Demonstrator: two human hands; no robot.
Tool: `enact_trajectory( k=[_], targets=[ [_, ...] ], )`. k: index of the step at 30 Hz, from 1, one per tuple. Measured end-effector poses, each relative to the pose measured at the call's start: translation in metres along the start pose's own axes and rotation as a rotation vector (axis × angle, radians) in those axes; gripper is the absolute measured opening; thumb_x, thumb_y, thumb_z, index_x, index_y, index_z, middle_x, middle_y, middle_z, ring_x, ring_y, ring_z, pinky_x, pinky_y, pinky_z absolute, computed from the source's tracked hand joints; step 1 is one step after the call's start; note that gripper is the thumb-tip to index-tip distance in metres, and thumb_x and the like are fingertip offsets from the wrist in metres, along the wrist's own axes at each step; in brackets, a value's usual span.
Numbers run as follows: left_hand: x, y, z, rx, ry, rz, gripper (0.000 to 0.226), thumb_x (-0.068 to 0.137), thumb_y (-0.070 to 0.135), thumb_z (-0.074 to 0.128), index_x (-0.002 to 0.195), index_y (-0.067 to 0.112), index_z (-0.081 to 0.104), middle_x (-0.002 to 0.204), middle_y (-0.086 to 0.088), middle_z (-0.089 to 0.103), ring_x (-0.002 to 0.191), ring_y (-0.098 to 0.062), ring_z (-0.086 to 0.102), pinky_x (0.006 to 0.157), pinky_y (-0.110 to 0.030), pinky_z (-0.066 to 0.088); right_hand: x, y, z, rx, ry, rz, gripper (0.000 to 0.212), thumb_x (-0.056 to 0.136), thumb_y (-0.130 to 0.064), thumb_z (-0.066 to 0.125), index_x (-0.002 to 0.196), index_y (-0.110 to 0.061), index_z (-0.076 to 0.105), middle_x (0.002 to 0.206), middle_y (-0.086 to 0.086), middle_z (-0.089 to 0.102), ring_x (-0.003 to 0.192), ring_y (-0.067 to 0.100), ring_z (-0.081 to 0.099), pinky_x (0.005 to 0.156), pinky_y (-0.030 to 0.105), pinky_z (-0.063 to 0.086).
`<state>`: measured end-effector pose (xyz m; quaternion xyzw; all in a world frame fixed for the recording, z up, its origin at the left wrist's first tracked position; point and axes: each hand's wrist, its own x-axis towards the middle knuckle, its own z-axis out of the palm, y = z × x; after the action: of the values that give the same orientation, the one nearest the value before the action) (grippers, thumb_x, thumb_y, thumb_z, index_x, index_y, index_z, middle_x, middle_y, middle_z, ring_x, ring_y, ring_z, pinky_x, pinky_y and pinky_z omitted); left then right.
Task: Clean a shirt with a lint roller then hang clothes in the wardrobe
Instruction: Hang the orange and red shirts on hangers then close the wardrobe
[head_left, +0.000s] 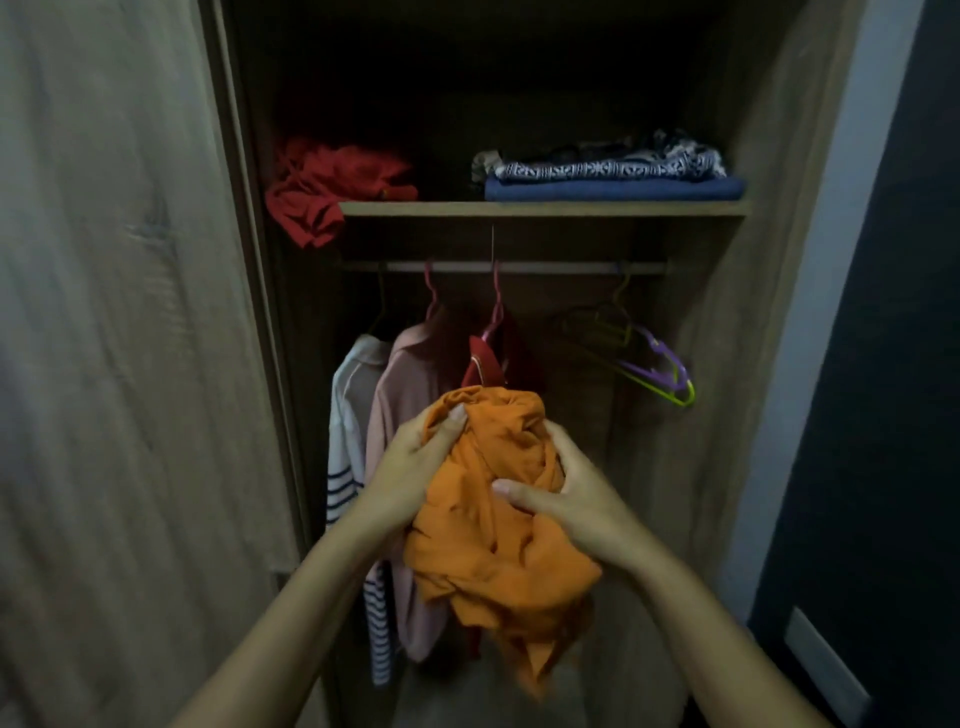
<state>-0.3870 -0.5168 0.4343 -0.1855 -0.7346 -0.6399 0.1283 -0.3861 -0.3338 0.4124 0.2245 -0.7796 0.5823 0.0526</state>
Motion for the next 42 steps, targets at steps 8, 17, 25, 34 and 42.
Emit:
enact_trajectory(
  k=[8,17,25,34,42],
  targets=[
    [-0.051,-0.004,-0.021,0.287,-0.09,0.019,0.029,0.098,0.028,0.049,0.127,0.026,0.053,0.115,0.005,0.065,0.106,-0.009,0.063,0.092,-0.03,0.053,-0.029,0.004,-0.015,-0.066,0.0,-0.017,0.021,0.091,-0.028,0.064,0.111,-0.025,0.064,0.104,-0.005,0.07,0.095,0.005,0.066,0.08,0.017,0.05],
    [-0.048,0.019,-0.024,0.99,-0.049,0.442,0.042,0.097,0.04,0.032,0.118,0.023,0.064,0.122,0.0,0.066,0.115,-0.019,0.057,0.099,-0.037,0.044,-0.029,-0.023,0.006,-0.157,-0.088,-0.017,0.021,0.099,-0.033,0.048,0.108,-0.027,0.067,0.099,-0.008,0.071,0.094,0.007,0.066,0.083,0.026,0.048],
    [-0.043,0.027,-0.055,1.125,-0.113,0.374,0.025,0.1,0.029,0.037,0.109,0.025,0.061,0.097,-0.002,0.058,0.086,-0.018,0.058,0.069,-0.026,0.044,-0.024,-0.034,0.033,-0.578,-0.015,-0.028,0.033,0.093,-0.043,0.05,0.122,-0.032,0.061,0.15,-0.003,0.042,0.137,0.02,0.039,0.11,0.044,0.033],
    [-0.028,0.043,-0.08,0.958,-0.041,0.318,0.027,0.097,0.014,0.045,0.116,0.014,0.063,0.107,-0.005,0.069,0.092,-0.013,0.062,0.065,-0.014,0.034,-0.002,-0.049,0.059,-0.408,0.16,-0.131,0.019,0.095,-0.025,0.051,0.09,-0.025,0.069,0.08,-0.01,0.069,0.077,0.006,0.065,0.067,0.026,0.049],
    [-0.059,0.008,-0.078,0.558,-0.367,-0.063,0.037,0.09,0.056,0.047,0.121,0.036,0.046,0.106,0.017,0.056,0.095,-0.003,0.059,0.09,-0.028,0.049,0.024,-0.075,0.07,0.0,0.242,-0.027,0.025,0.093,-0.024,0.047,0.099,-0.025,0.071,0.103,-0.002,0.073,0.101,0.013,0.066,0.096,0.036,0.05]
  ],
)
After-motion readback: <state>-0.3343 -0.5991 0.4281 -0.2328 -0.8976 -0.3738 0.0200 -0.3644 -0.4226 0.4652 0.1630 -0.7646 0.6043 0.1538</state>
